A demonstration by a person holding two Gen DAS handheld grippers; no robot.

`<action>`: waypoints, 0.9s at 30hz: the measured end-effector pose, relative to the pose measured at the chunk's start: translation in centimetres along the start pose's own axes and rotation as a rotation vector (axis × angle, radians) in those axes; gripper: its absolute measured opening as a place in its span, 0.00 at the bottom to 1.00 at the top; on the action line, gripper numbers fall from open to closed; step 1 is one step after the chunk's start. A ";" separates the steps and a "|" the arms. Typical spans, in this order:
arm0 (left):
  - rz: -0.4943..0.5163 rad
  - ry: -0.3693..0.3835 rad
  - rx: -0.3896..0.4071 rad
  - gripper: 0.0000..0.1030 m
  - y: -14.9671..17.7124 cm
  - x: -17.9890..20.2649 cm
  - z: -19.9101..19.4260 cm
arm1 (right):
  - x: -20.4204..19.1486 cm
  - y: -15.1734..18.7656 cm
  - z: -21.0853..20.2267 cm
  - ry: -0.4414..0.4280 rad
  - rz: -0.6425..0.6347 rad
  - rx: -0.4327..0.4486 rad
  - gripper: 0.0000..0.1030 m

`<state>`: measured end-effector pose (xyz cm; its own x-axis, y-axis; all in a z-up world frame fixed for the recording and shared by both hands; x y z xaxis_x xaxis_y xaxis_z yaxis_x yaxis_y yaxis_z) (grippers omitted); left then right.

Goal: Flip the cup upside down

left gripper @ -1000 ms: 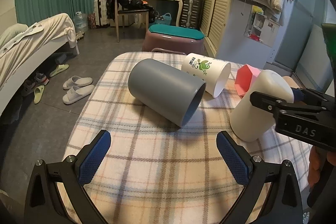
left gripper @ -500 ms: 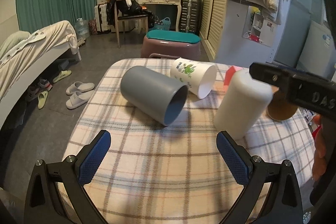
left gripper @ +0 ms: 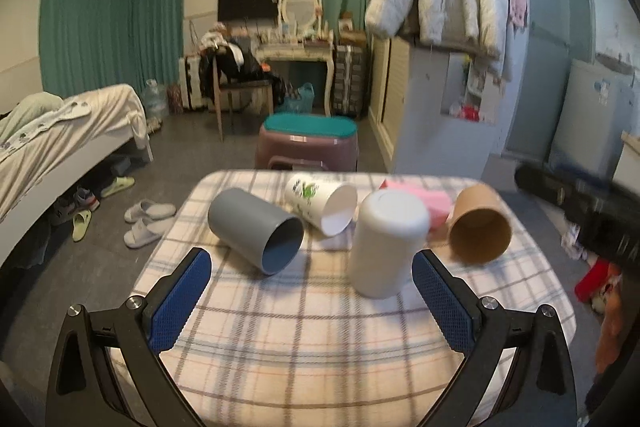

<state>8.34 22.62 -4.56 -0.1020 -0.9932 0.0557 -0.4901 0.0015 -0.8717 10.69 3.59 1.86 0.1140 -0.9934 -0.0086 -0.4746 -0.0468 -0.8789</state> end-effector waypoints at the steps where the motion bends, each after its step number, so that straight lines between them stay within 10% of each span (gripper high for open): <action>1: -0.005 0.000 0.013 1.00 0.0 0.1 -0.4 | 0.1 0.4 -0.4 0.004 -0.001 0.004 0.78; 17: -0.022 -0.029 0.095 1.00 2.3 -0.3 -2.3 | 2.0 7.3 -1.2 0.022 0.071 -0.015 0.79; 20: -0.019 -0.038 0.092 1.00 2.7 -0.4 -2.4 | 2.0 7.4 -1.4 0.028 0.077 0.004 0.95; 27: 0.003 -0.044 0.099 1.00 2.7 -0.2 -2.5 | 1.6 6.9 -1.2 0.035 0.052 0.020 1.00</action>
Point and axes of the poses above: each gripper's, at about its wrist camera, not at the fingertips, and z roughly the way its jaws point, x to its right, y to its underside, the point moved 7 cm from there along z, roughly the way its jaws point, and after that the axes turned 2 degrees about y, right-handed, at the moved point
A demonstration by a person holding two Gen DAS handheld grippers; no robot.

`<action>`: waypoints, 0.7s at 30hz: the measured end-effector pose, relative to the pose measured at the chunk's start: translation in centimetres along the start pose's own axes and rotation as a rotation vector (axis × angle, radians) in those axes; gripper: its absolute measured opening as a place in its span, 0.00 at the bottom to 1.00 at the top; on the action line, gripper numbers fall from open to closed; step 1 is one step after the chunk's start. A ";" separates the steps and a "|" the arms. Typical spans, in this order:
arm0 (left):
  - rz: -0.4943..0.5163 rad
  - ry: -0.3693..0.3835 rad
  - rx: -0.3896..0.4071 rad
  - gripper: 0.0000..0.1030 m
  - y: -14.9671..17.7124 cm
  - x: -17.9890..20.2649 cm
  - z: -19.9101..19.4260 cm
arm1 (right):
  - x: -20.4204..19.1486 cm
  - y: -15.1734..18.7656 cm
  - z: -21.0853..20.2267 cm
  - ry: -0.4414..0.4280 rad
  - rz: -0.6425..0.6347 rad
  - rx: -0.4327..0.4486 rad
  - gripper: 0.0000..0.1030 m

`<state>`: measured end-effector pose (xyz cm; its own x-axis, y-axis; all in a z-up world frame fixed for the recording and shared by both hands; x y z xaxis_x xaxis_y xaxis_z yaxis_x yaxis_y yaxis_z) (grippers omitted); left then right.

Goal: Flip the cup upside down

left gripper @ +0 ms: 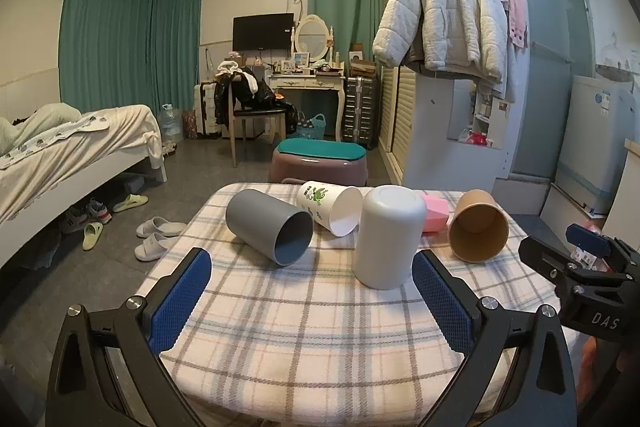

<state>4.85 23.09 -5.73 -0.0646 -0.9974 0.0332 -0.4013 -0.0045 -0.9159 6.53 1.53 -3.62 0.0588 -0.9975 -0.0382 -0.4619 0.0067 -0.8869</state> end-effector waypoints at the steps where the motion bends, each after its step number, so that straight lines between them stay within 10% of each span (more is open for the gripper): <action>1: 0.003 0.001 -0.002 1.00 0.0 0.1 0.1 | -0.1 0.0 0.1 0.002 -0.002 -0.002 1.00; 21: 0.006 0.001 -0.022 1.00 0.6 0.1 0.8 | 0.2 0.3 0.7 0.025 0.015 -0.005 1.00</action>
Point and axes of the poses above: each gripper's, at about its wrist camera, not at the fingertips, and z roughly the way its jaws point, x to its right, y to its underside, the point moved 7 cm from there along z, roughly the way its jaws point, and after that the axes turned 2 degrees about y, right-handed, at the moved point
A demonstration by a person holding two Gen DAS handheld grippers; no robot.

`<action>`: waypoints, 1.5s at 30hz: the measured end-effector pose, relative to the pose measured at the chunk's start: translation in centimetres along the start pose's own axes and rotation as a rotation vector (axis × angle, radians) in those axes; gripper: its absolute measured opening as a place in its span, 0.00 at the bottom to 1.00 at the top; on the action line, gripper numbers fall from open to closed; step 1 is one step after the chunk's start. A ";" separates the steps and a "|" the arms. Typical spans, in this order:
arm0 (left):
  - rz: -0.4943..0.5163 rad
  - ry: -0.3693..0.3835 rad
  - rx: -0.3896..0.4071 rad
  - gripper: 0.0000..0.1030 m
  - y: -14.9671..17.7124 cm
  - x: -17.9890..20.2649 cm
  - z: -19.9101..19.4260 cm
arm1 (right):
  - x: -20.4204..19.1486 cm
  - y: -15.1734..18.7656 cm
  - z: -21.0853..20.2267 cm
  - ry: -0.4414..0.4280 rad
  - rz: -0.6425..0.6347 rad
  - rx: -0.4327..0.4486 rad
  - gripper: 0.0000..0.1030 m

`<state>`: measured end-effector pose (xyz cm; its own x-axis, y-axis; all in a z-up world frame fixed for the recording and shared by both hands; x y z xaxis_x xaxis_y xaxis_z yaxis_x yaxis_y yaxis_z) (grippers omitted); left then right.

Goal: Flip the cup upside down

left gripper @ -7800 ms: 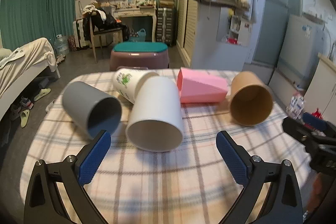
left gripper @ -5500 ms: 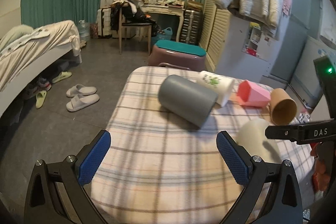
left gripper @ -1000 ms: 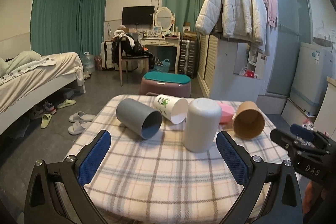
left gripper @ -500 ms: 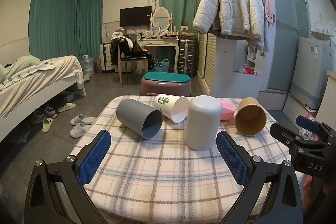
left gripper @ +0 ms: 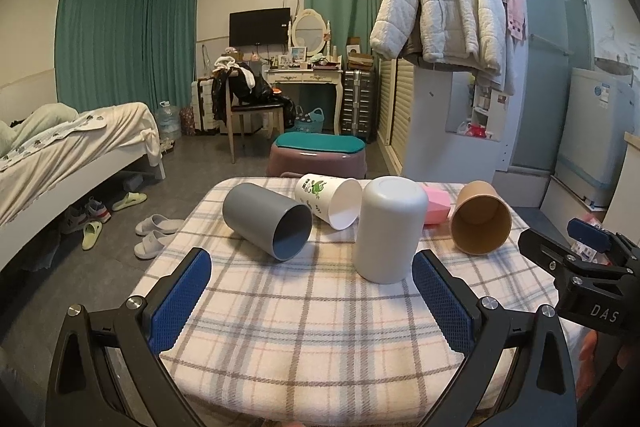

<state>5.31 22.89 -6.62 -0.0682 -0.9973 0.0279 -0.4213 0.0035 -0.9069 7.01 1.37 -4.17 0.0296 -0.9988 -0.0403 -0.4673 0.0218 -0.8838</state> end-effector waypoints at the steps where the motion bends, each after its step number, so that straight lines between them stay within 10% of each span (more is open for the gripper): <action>1: 0.000 0.000 -0.002 1.00 0.0 0.0 0.0 | 0.0 0.0 0.0 0.001 0.000 -0.001 1.00; 45: 0.002 0.005 -0.022 1.00 0.5 -0.1 0.2 | -0.5 0.7 0.4 -0.015 0.001 -0.031 1.00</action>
Point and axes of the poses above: each gripper's, at about its wrist camera, not at the fingertips, and z roughly the way its jaws point, x to its right, y to its underside, the point moved 7 cm from there along z, roughly the way its jaws point, and after that the axes turned 2 degrees about y, right-handed, at the moved point
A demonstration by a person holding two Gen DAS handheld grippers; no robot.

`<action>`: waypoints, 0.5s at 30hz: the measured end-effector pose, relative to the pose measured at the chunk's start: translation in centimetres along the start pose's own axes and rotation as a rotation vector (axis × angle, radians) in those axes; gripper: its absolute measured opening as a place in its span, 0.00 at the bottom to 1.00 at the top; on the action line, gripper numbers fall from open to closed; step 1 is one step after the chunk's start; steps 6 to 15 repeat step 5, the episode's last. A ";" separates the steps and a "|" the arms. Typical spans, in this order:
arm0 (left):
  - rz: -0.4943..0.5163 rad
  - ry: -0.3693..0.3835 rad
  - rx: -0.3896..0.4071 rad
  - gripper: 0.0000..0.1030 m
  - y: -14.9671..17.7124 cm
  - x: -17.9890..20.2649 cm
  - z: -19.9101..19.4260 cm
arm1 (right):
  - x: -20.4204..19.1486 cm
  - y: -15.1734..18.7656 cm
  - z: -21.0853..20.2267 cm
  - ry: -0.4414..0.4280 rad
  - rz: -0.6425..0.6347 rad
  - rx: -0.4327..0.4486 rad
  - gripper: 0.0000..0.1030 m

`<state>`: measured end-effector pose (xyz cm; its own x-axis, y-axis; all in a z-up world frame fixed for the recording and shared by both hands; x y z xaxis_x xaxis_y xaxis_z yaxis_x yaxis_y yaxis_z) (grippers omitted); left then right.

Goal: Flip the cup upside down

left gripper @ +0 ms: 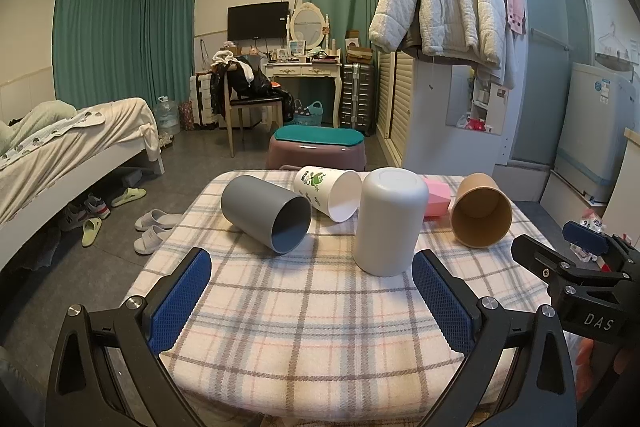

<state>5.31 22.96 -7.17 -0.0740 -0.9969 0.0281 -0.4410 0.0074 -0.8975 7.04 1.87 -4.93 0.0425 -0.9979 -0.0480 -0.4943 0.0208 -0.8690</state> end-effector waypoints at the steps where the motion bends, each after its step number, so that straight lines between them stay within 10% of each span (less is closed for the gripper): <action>1: -0.003 0.002 -0.002 1.00 0.1 0.0 0.0 | 0.0 0.0 0.0 0.000 -0.001 0.001 1.00; 15: 0.003 0.004 0.000 1.00 0.3 0.0 -0.1 | -0.1 0.1 0.1 0.000 -0.002 0.003 1.00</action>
Point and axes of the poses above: each gripper's, at about its wrist camera, not at the fingertips, and z roughly the way its jaws point, x to its right, y to its underside, the point moved 7 cm from there along z, roughly the way its jaws point, and after that the axes turned 2 degrees about y, right-handed, at the moved point
